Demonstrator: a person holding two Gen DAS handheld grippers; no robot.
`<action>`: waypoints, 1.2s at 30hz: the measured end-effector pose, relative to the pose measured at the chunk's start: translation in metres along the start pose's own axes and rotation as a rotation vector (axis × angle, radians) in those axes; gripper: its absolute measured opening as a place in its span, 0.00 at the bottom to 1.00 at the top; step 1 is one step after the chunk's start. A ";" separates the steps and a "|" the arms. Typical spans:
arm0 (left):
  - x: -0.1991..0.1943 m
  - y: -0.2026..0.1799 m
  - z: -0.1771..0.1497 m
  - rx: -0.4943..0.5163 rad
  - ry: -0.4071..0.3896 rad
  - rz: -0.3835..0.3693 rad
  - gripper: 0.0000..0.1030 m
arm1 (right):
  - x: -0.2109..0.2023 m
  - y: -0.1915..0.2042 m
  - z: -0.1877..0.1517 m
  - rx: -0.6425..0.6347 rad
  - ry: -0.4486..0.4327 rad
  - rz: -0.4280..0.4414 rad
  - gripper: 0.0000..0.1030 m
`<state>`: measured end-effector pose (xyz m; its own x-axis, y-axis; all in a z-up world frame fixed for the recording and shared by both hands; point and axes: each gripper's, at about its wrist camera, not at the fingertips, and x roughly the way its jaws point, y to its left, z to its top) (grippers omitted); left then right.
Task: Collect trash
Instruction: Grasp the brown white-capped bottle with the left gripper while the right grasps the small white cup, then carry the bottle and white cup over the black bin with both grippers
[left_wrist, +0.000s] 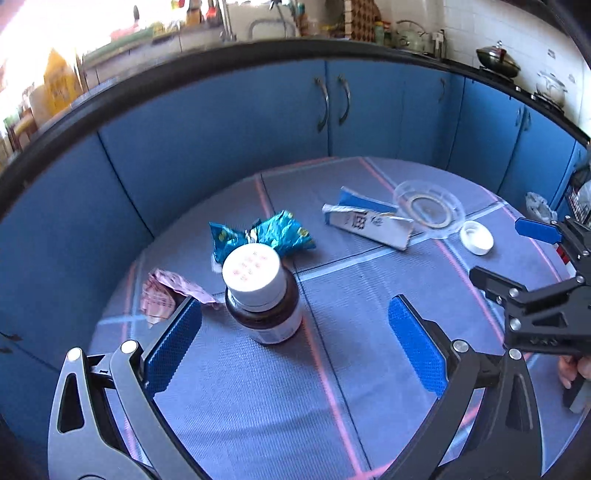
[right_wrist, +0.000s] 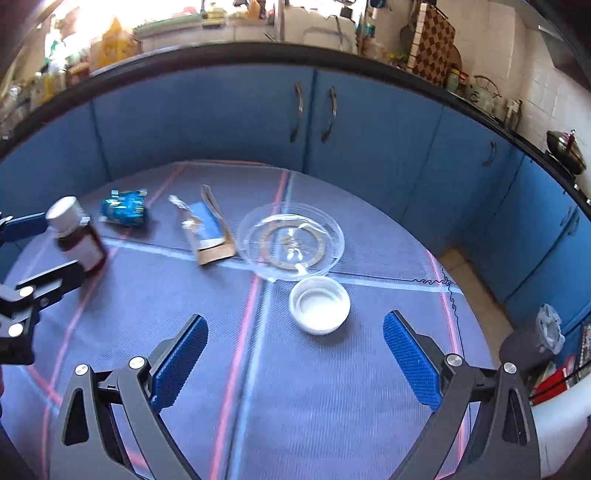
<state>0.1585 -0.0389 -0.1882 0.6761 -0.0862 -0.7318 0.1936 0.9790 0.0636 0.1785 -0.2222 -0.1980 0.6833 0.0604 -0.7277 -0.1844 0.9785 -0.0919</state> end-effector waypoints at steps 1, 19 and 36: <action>0.004 0.002 0.001 -0.007 0.005 -0.006 0.94 | 0.004 -0.001 0.002 0.008 0.005 -0.010 0.90; 0.005 0.001 0.009 -0.035 0.012 -0.077 0.45 | -0.008 -0.023 -0.004 0.092 0.010 0.040 0.37; -0.051 -0.137 0.031 0.165 -0.050 -0.233 0.45 | -0.127 -0.099 -0.060 0.148 -0.075 -0.083 0.38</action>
<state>0.1197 -0.1739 -0.1388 0.6331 -0.3184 -0.7056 0.4580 0.8889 0.0098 0.0679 -0.3388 -0.1375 0.7437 -0.0124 -0.6684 -0.0232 0.9987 -0.0443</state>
